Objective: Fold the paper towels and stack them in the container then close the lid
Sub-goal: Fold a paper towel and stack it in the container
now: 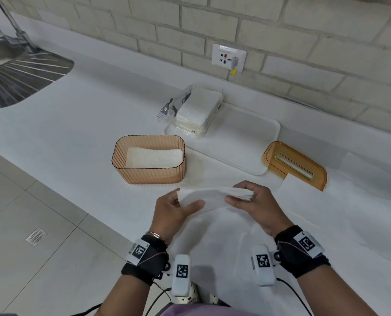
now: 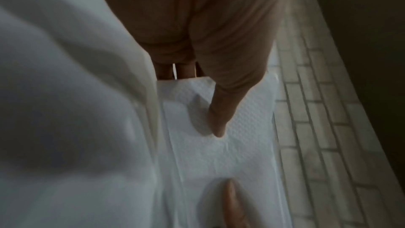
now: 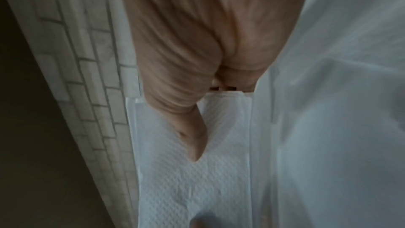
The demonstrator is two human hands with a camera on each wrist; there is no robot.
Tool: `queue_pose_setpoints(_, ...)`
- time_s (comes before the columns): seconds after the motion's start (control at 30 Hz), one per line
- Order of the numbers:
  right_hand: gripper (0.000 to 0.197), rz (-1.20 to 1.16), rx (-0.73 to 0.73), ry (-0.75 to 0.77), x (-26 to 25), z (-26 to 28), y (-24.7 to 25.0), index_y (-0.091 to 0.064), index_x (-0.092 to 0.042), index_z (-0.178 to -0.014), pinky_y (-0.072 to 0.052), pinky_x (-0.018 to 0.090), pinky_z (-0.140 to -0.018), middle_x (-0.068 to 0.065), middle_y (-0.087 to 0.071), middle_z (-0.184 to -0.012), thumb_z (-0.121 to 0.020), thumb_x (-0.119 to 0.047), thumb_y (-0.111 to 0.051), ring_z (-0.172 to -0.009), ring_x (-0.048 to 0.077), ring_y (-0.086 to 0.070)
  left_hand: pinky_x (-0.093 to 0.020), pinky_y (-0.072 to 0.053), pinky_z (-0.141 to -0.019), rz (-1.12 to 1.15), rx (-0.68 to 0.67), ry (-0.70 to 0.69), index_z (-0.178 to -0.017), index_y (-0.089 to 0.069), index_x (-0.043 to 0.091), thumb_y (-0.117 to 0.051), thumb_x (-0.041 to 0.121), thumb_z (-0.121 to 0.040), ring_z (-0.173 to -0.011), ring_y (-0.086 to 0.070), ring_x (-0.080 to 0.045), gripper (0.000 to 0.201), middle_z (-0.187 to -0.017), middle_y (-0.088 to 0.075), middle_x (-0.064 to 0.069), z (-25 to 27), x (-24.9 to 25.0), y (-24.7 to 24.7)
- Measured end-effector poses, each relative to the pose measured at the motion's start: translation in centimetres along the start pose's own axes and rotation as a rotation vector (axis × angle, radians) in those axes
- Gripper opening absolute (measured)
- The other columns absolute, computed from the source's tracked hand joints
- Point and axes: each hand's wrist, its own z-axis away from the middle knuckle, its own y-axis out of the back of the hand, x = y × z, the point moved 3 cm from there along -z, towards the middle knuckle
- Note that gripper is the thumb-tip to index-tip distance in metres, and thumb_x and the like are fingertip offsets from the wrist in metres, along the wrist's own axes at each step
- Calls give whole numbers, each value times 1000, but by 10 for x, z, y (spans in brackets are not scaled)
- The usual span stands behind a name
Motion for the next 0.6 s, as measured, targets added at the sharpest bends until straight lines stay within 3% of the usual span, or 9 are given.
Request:
queue_pose_setpoints(0.07,18,53,-40,55,2,0,-9,-74,-7,-98,-56,20,-81,0,-81,-101,-85,0,-83,-90,9,-73,-25,-58,-68,-99,6,-62,-86,-82,16,-97,13,-69,-73,-72,-9,24,-84,-81,-1,1,2,-4)
queue_pose_setpoints(0.1,17,61,-47,65,3,-1,-13,-73,-9,-99,-56,20,-80,-1,-81,-101,-87,0,-82,-90,9,-73,-22,-57,-70,-106,0,-84,-84,-82,17,-96,9,-69,-75,-73,-7,21,-85,-81,1,2,4,-7)
queue_pose_setpoints(0.2,21,22,-15,73,6,0,-18,-74,-16,-103,-59,26,-79,1,-81,-96,-89,-4,-81,-89,15,-77,-24,-59,-78,-107,7,-119,-83,-84,18,-94,6,-72,-82,-76,-10,19,-88,-82,3,6,7,-12)
queue_pose_setpoints(0.3,29,26,-7,109,9,2,-15,-77,-16,-111,-61,27,-85,0,-81,-107,-87,-3,-83,-99,16,-77,-24,-60,-76,-146,49,-105,-86,-84,23,-95,10,-70,-83,-76,-9,23,-89,-82,6,4,2,-9)
queue_pose_setpoints(0.4,36,66,-28,81,17,3,-11,-77,-18,-114,-61,27,-89,-4,-80,-112,-83,-2,-86,-104,15,-75,-31,-63,-79,-178,54,-41,-93,-83,25,-99,12,-65,-86,-78,-14,34,-91,-82,6,2,-7,-5)
queue_pose_setpoints(0.5,28,112,-11,56,24,-1,-10,-77,-16,-107,-62,33,-88,2,-80,-103,-83,-6,-87,-98,21,-76,-36,-64,-82,-204,73,-18,-91,-82,21,-98,12,-66,-86,-79,-18,31,-88,-82,4,1,-11,-6)
queue_pose_setpoints(0.6,19,122,-19,91,20,0,-13,-79,-17,-101,-56,24,-77,2,-79,-94,-85,-9,-85,-85,12,-72,-26,-59,-72,-206,61,-47,-85,-82,20,-96,10,-69,-80,-77,-10,24,-85,-82,5,2,-5,-11)
